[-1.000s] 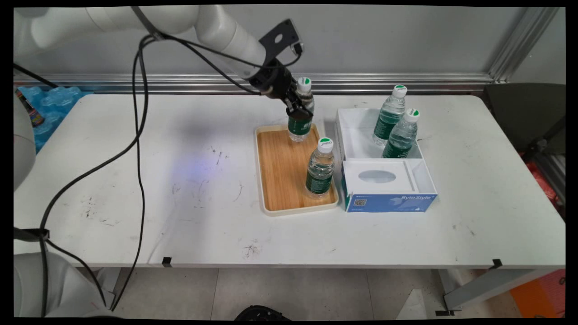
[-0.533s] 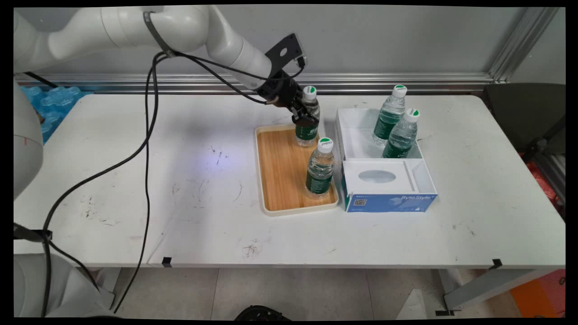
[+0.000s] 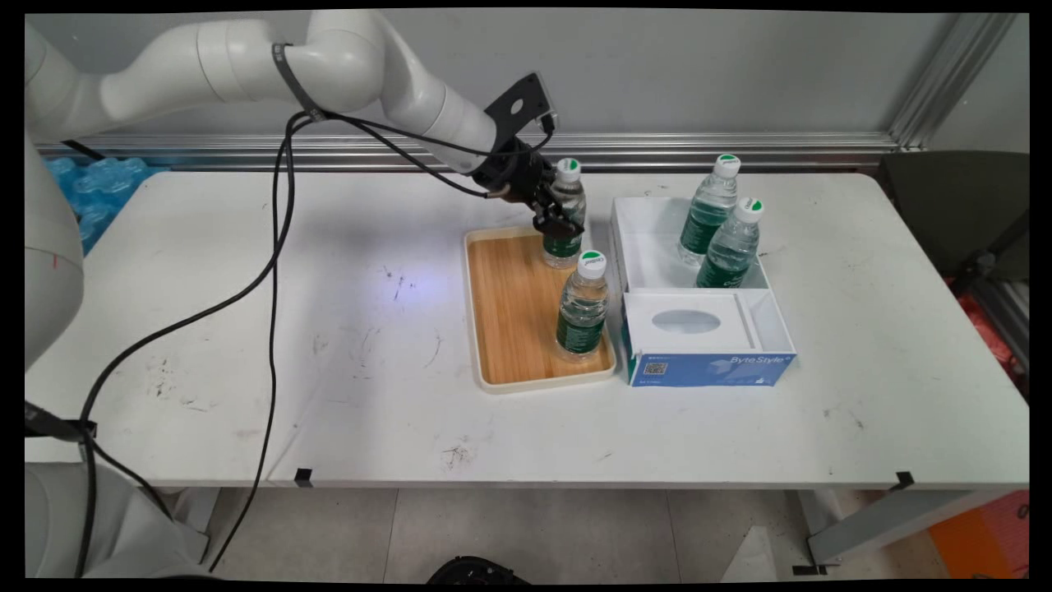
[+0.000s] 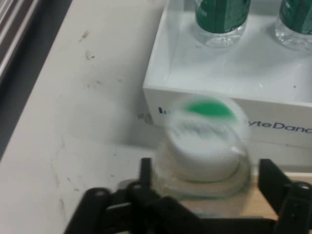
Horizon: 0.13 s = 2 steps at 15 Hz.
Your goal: Place the picked object on the tray
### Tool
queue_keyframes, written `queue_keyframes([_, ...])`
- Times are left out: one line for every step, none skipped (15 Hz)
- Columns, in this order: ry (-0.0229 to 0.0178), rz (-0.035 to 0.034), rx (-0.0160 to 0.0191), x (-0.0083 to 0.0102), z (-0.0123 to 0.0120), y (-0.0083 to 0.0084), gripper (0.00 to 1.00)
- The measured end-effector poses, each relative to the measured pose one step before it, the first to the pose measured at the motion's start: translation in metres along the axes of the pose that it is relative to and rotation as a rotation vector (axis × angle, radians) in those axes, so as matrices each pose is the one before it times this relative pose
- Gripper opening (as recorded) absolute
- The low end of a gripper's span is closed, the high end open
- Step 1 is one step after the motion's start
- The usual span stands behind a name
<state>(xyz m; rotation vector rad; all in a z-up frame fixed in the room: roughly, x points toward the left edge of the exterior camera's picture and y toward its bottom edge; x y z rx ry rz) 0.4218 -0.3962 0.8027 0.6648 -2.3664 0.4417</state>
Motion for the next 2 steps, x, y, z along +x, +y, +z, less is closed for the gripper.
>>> queue_keyframes([0.00084, 0.00056, 0.00052, -0.00111, -0.00004, 0.0, 1.0])
queue_keyframes([-0.00012, 0.00064, 0.00043, -0.00169, -0.00057, 0.00025, 1.0])
